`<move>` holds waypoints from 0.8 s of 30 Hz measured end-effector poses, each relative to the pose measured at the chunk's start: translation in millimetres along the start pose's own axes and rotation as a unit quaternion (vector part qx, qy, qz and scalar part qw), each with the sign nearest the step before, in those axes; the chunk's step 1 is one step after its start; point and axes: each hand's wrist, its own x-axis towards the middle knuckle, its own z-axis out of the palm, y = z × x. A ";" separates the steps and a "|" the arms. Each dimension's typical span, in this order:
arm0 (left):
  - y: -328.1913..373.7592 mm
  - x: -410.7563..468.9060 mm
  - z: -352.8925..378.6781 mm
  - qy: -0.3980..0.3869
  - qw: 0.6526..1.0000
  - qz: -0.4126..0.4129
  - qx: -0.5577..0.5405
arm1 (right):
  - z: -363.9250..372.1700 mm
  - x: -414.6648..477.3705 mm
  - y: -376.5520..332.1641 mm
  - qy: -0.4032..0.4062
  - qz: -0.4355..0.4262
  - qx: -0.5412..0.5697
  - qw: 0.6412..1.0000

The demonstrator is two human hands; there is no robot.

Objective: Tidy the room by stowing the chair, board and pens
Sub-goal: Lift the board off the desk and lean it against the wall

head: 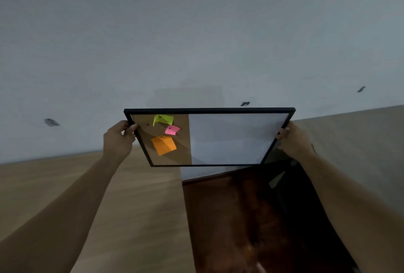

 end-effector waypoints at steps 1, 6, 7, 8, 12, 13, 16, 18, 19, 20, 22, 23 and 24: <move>15.6 -6.8 11.4 0.005 1.000 0.004 0.005 | -10.5 8.4 10.7 0.008 -0.007 -0.004 1.000; 67.5 -21.0 75.4 0.043 0.999 0.011 0.015 | -65.1 40.9 47.4 0.018 -0.028 -0.017 0.999; 78.4 -24.6 88.7 0.050 0.999 0.012 0.015 | -75.4 50.7 56.7 0.021 -0.029 -0.018 0.999; 88.1 -27.5 101.9 0.057 0.998 0.015 0.015 | -84.1 64.2 69.0 0.025 -0.033 -0.018 0.999; 116.9 -37.7 145.0 0.063 0.998 0.011 -0.001 | -124.2 84.0 91.7 0.040 -0.053 0.011 0.998; 124.0 -38.8 154.1 0.062 0.998 0.012 -0.008 | -132.6 87.4 96.1 0.044 -0.052 0.014 0.998; 143.2 -34.9 181.2 0.054 0.998 0.017 -0.016 | -149.6 104.1 113.5 0.066 -0.056 0.044 0.995; 153.3 -29.5 200.8 0.051 0.998 0.015 -0.018 | -153.6 120.7 128.4 0.079 -0.047 0.067 0.993; 157.0 -26.6 211.1 0.046 0.999 0.014 -0.019 | -154.0 128.8 135.5 0.078 -0.038 0.089 0.992; 162.6 -24.3 222.4 0.041 0.999 0.015 -0.019 | -153.9 136.4 143.0 0.074 -0.028 0.113 0.990; 173.6 -19.0 245.4 0.039 0.999 0.015 -0.006 | -153.0 152.6 158.5 0.088 -0.008 0.139 0.986; 178.1 -15.8 257.8 0.033 0.999 0.012 0.001 | -152.2 161.6 168.0 0.100 -0.002 0.138 0.985; 180.4 -11.4 269.8 0.022 1.000 0.009 0.011 | -149.9 173.9 181.5 0.109 0.002 0.137 0.985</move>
